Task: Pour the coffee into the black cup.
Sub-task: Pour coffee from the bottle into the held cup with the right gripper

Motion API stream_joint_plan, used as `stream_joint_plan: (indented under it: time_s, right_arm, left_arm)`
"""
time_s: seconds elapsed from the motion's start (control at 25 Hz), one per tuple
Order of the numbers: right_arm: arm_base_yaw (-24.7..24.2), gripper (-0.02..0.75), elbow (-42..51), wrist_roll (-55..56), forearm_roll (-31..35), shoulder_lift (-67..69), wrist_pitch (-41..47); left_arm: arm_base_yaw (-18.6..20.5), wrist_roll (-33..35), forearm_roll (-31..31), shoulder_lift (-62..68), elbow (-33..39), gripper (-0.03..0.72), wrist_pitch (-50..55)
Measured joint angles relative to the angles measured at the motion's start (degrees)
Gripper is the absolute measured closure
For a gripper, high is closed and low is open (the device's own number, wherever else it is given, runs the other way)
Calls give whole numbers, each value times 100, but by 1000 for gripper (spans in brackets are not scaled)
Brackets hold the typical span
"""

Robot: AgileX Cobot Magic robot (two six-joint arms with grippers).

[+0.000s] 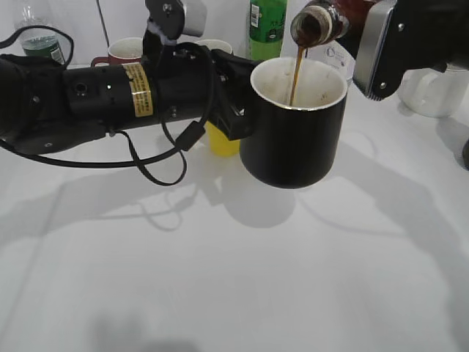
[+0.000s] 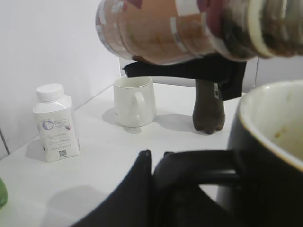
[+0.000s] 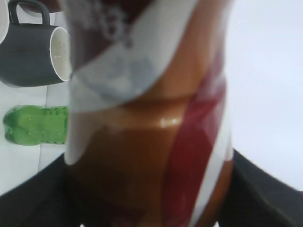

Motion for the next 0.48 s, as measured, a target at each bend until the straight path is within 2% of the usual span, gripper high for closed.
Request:
stream_joint_plan:
  time_s: [0.48]
  right_arm:
    - [0,204,0,-310,0,0,0]
  left_arm:
    - [0,0,11,0,0,655,0]
